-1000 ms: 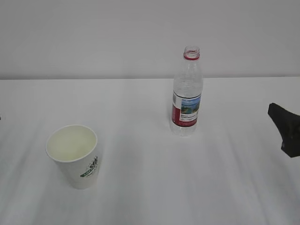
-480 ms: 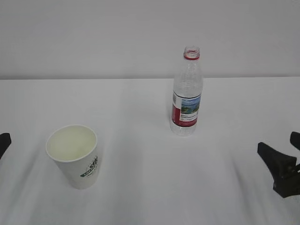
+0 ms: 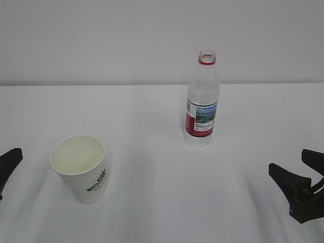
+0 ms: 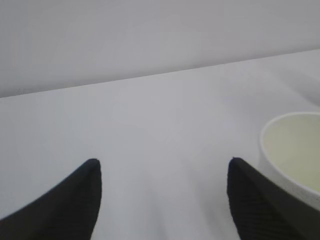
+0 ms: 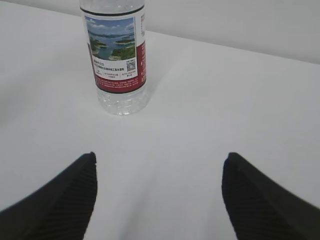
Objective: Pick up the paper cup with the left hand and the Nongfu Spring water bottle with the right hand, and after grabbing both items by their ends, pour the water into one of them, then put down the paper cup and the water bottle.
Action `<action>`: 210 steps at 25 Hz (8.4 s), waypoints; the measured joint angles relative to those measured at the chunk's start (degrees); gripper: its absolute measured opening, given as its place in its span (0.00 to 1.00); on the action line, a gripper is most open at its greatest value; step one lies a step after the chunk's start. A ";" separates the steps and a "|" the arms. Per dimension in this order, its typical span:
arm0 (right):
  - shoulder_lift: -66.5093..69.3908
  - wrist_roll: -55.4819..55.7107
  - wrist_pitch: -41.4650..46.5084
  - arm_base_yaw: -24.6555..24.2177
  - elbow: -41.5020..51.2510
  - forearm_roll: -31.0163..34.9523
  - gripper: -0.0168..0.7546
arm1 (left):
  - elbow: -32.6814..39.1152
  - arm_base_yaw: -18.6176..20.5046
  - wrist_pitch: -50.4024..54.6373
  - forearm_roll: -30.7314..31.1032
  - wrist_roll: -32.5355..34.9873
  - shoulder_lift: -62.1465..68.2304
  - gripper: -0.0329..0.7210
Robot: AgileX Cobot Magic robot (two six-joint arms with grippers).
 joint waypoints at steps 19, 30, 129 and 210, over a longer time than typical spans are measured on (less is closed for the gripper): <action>6.03 -1.23 -0.22 0.00 -6.45 -6.67 0.79 | 0.00 0.00 0.00 2.99 0.00 0.00 0.80; 12.36 -0.43 -0.22 0.00 -12.50 -11.74 0.79 | 0.00 0.00 -0.02 3.04 0.00 6.05 0.80; 39.73 15.12 -0.45 4.61 -52.02 -23.26 0.69 | -0.10 0.00 -0.23 4.56 0.00 8.85 0.80; -0.82 6.81 3.90 4.29 -8.16 -9.30 0.68 | -0.10 0.00 -0.50 20.46 0.12 8.85 0.80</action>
